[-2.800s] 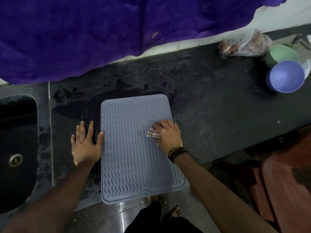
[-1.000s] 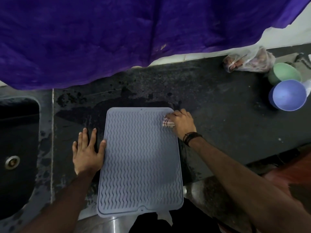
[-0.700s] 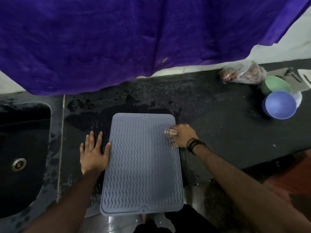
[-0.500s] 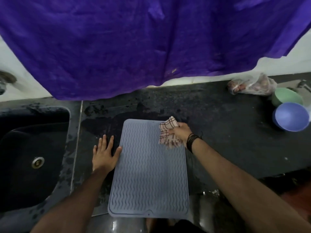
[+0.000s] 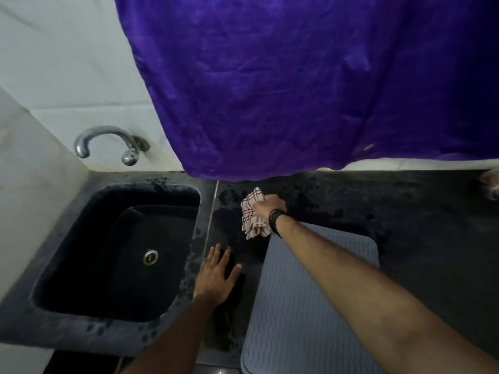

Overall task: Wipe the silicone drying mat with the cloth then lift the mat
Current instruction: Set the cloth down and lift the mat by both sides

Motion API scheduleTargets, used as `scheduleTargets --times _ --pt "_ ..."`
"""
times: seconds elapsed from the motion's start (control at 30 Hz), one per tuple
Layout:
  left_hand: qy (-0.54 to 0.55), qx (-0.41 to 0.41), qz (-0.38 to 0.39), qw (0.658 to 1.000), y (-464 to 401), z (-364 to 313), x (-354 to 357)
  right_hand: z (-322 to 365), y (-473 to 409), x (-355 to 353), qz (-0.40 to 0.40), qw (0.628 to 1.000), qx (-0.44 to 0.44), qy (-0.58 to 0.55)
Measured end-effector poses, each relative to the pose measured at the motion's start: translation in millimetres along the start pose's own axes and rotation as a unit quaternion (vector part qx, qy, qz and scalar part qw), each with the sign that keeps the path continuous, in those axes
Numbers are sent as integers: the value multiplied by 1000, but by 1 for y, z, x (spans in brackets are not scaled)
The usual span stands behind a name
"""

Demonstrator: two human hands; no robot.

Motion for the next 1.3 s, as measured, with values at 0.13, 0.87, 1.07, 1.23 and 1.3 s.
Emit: scheduleTargets --times 0.13,0.87,1.07,1.23,1.3 --pt "46 22 -18 999 -17 15 -16 39 -29 30 -110 986 -38 120" --pt "184 59 40 980 -37 -33 2 -106 -9 -42 -339 920 192 45" --pt "223 -69 74 969 -30 -80 19 -213 64 -88 -339 865 365 56" --pt "281 -141 124 941 -23 -102 24 -236 71 -85 -306 890 338 28" --pt "294 -173 134 930 -21 -103 27 -242 74 -90 -286 906 312 0"
Point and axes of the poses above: each hand's wrist, its own y-axis away from the middle knuckle, its own x-axis out of the palm, z = x × y, the point moved 1 cm from there along -y, towards the middle knuckle, and after that the axes turned 1 degree about -x, right-handed, at the moved point
